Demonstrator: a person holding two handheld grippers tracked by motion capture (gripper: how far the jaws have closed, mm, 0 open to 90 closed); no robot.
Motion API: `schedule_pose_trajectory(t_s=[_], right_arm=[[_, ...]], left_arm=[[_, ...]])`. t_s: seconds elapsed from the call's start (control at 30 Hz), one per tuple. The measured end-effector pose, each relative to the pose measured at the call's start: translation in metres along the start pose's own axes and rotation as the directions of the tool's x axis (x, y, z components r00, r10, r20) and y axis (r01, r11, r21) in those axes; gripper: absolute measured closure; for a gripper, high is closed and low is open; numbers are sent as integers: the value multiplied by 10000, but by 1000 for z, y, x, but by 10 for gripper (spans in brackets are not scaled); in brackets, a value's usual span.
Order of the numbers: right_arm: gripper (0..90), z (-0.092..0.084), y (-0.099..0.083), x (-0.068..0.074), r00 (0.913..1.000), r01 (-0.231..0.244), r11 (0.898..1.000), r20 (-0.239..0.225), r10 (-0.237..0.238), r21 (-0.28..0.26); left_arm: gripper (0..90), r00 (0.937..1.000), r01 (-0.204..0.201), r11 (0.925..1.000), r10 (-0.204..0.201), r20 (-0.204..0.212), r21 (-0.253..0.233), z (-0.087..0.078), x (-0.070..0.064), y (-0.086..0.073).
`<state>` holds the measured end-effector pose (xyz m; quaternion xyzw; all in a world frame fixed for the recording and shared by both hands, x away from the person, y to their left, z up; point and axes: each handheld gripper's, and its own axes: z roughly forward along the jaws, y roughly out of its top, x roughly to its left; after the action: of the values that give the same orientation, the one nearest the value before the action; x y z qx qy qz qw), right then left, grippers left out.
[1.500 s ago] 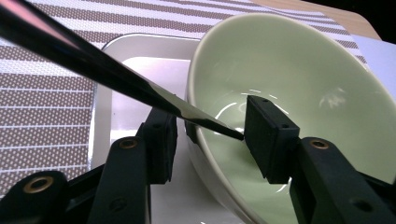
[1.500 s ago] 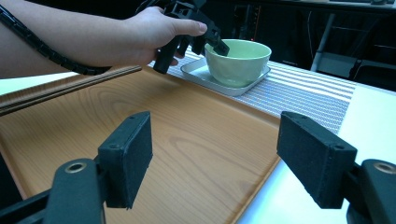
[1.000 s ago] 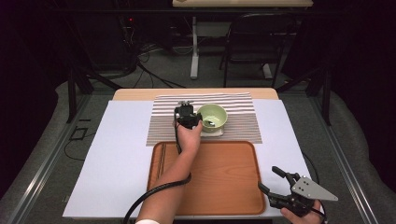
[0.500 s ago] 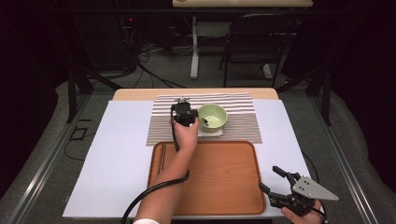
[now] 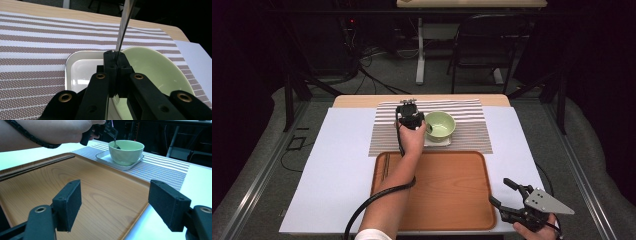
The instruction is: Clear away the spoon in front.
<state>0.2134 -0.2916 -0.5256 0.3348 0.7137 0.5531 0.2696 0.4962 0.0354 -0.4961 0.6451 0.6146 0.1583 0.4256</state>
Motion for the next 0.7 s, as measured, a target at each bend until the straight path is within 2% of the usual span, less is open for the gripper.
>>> schedule_pose_trajectory(t_s=[0.3,0.7], right_arm=[[265,1,0,0,10000,-17,10000,-16,17,24],[265,1,0,0,10000,15,10000,-9,-15,28]], left_arm=[[895,9999,-85,9999,84,137,99,1,-1,8],[895,9990,-375,9992,380,255,-166,-15,-7,30]])
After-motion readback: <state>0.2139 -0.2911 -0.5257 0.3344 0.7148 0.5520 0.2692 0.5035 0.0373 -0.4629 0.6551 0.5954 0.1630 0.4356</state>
